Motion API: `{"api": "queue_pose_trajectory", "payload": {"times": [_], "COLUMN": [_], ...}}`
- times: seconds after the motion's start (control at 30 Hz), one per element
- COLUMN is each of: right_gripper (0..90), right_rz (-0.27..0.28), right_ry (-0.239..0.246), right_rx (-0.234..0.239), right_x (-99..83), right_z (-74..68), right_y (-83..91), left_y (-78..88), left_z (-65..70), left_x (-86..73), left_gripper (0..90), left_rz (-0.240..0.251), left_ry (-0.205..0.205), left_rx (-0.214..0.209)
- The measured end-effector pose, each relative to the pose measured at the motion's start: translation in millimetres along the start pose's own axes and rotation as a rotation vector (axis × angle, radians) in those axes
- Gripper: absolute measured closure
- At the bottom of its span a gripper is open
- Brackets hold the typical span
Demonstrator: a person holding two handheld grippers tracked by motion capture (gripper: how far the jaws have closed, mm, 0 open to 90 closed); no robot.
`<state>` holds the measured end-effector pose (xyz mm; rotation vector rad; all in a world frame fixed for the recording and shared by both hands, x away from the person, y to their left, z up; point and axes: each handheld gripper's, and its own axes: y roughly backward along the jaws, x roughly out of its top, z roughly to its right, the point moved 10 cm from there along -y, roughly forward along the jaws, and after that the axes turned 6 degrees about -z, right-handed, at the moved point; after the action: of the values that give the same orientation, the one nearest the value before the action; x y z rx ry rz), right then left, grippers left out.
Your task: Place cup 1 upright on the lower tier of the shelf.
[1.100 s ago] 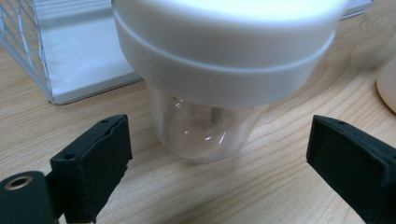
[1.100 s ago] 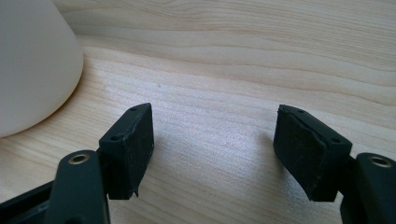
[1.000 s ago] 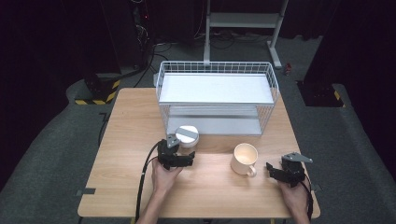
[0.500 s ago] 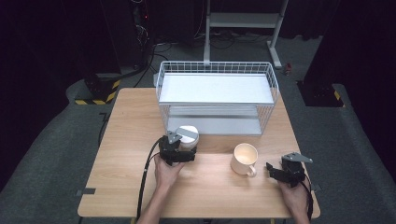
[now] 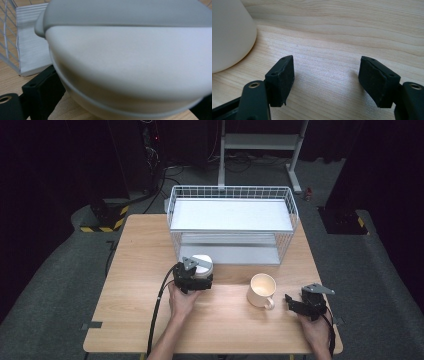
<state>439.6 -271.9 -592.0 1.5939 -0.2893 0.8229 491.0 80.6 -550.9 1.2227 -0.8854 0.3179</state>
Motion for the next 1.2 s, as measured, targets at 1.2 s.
{"api": "queue_pose_trajectory", "payload": {"times": [1.2], "right_gripper": [28.8], "right_rz": [-0.002], "right_ry": [0.001], "right_rx": [-0.001], "right_x": [-0.2], "right_z": [-0.1], "right_y": [0.1], "left_y": [-7.1], "left_z": [1.8], "left_x": [1.5], "left_gripper": [18.8], "left_rz": [0.043], "left_ry": [-0.064], "left_rx": [0.028]}}
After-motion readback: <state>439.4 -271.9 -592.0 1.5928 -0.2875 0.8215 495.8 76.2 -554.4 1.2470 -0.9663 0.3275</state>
